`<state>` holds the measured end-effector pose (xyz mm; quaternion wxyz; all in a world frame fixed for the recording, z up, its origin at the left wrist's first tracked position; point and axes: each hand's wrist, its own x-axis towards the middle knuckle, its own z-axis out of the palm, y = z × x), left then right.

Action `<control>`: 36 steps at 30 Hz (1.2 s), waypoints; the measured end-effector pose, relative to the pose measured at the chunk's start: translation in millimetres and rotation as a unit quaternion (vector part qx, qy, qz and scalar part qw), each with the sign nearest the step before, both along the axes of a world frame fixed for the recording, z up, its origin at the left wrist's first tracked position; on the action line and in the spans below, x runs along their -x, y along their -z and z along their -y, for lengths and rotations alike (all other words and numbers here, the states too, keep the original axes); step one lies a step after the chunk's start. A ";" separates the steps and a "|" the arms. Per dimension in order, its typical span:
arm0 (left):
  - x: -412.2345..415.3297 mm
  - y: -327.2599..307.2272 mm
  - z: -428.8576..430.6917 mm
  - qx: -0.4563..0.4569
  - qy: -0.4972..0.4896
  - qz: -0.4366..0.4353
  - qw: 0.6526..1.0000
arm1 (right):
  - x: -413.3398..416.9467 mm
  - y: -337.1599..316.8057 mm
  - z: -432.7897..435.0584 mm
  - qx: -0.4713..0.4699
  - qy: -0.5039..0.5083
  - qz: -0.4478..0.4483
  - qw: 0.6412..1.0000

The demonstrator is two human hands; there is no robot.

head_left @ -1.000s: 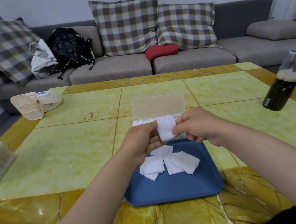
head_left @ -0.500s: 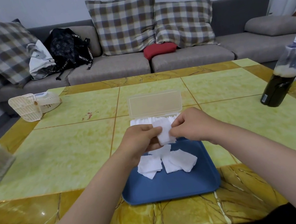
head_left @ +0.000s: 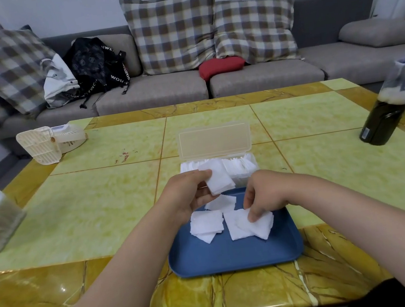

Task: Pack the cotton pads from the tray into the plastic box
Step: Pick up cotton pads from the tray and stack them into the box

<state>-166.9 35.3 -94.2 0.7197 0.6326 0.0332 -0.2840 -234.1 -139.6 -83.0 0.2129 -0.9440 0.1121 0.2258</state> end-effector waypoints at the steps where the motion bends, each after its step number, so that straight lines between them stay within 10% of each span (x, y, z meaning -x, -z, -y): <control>1: -0.7 0.3 0.0 -0.001 -0.002 0.000 1.000 | 0.4 0.7 1.2 -0.001 -0.001 0.001 1.000; 9: -0.3 3.8 -1.2 -0.026 0.004 0.028 0.999 | 4.0 -3.3 -6.7 0.158 -0.031 -0.090 0.983; 20: 4.6 9.7 -5.3 -0.113 0.047 0.098 0.988 | 10.1 -5.7 -3.8 0.066 0.016 -0.030 0.997; 24: 11.5 11.3 -7.8 -0.091 0.072 0.080 0.990 | 21.0 -0.2 -7.0 0.195 -0.002 -0.048 0.980; 36: 16.2 14.0 -5.5 -0.133 0.032 0.103 0.985 | 33.9 -26.3 26.9 -0.041 0.130 0.085 0.987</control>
